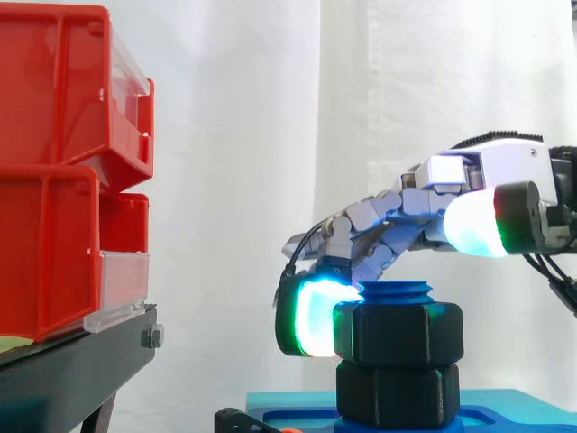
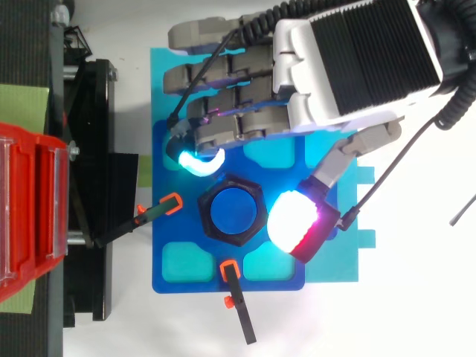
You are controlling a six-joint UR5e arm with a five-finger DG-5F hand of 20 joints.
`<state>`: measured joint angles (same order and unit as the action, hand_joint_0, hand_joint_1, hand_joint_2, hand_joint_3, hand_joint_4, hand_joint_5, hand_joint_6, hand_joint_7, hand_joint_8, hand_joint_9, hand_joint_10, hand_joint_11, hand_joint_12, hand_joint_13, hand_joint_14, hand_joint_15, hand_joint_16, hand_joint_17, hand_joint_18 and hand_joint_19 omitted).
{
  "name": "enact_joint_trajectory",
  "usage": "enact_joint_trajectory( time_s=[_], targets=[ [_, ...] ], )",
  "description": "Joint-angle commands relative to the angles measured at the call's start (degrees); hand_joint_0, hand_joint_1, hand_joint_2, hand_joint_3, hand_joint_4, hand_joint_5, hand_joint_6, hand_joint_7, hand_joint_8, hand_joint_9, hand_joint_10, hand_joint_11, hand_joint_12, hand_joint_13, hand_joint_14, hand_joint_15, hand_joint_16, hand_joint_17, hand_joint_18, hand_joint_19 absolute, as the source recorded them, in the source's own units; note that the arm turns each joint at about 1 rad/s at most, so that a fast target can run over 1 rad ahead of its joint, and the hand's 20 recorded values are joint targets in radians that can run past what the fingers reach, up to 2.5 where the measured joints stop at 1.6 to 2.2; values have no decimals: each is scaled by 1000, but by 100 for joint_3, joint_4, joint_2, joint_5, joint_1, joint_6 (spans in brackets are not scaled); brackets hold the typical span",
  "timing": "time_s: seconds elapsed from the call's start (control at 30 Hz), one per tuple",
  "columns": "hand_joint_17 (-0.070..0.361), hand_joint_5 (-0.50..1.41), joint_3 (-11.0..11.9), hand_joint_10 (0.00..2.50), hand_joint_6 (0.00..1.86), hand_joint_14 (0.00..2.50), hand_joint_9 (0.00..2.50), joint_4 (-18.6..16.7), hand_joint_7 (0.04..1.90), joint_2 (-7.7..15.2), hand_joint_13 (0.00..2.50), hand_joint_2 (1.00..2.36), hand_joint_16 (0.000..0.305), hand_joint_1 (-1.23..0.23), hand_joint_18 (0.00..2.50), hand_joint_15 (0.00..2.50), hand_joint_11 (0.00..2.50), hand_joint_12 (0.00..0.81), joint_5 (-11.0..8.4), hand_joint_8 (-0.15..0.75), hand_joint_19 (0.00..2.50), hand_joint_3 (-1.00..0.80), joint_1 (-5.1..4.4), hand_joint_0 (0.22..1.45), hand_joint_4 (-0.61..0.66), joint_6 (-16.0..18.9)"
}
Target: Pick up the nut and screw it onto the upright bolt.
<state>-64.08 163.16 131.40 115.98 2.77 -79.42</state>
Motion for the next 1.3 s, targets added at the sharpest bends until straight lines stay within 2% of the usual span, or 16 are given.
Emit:
enact_joint_trajectory(
  time_s=[0.0, 0.03, 0.2, 0.3, 0.37, 0.47, 0.57, 0.6, 0.7, 0.73, 0.8, 0.87, 1.0, 1.2, 1.23, 1.27],
  targets=[
    [99, -150, 159, 0, 503, 0, 601, 339, 833, -27, 366, 1000, 44, -100, 0, 0, 0, 317, 30, 246, 0, -500, 57, 437, 217, -39],
    [101, -156, 212, 0, 503, 0, 598, 480, 810, -79, 355, 1000, 45, -99, 0, 0, 0, 319, 30, 246, 0, -500, 75, 434, 208, -127],
    [103, -171, 212, 0, 502, 0, 556, 673, 768, -326, 309, 1000, 46, -123, 0, 0, 0, 325, 22, 244, 0, -500, 101, 431, 201, -496],
    [102, -174, 212, 0, 503, 0, 536, 814, 767, -484, 296, 1000, 45, -148, 0, 0, 0, 327, 13, 243, 0, -500, 110, 433, 199, -592],
    [102, -175, 212, 0, 502, 0, 534, 1042, 769, -633, 287, 1000, 45, -163, 0, 0, 0, 329, -57, 242, 0, -500, 119, 434, 199, -628],
    [101, -176, 212, 0, 502, 0, 524, 1350, 772, -765, 280, 1000, 45, -180, 0, 0, 0, 327, -251, 242, 0, -500, 119, 438, 199, -680],
    [99, -177, 212, 0, 502, 0, 519, 1824, 772, -906, 276, 1000, 44, -197, 0, 0, 0, 325, -602, 240, 0, -500, 110, 445, 199, -777],
    [99, -177, 212, 0, 502, 0, 519, 2097, 769, -958, 276, 1000, 44, -198, 0, 0, 0, 325, -805, 240, 0, -500, 93, 445, 198, -830],
    [97, -177, 212, 0, 502, 0, 517, 2369, 771, -1046, 273, 1000, 43, -216, 0, 0, 0, 323, -1007, 238, 0, -500, 75, 450, 196, -856],
    [97, -177, 212, 0, 502, 0, 516, 2563, 772, -1117, 272, 1000, 43, -222, 0, 0, 0, 322, -1200, 239, 0, -500, 57, 452, 199, -847],
    [95, -178, 212, 0, 502, 0, 513, 2589, 773, -1143, 261, 1000, 42, -240, 0, 0, 0, 322, -1244, 237, 0, -500, 49, 458, 197, -838],
    [93, -178, 195, 0, 502, 0, 501, 2712, 770, -1222, 251, 1000, 41, -259, 0, 0, 0, 320, -1385, 234, 0, -500, 40, 464, 194, -628],
    [90, -182, 142, 0, 502, 0, 477, 2730, 769, -1240, 208, 1000, 40, -306, 0, 0, 0, 314, -1393, 230, 0, -500, 31, 478, 189, -153],
    [87, -195, 124, 0, 502, 0, 395, 2800, 760, -1345, 128, 1000, 39, -347, 0, 0, 0, 316, -1429, 217, 0, -500, 22, 492, 170, -12],
    [89, -197, 71, 0, 503, 0, 394, 2800, 761, -1398, 122, 1000, 39, -347, 0, 0, 0, 317, -1490, 216, 0, -500, 5, 492, 164, 49],
    [89, -200, -403, 0, 502, 0, 382, 2642, 759, -1732, 102, 1000, 40, -349, 0, 0, 0, 317, -1701, 216, 0, -500, -57, 492, 167, 331]
  ],
)
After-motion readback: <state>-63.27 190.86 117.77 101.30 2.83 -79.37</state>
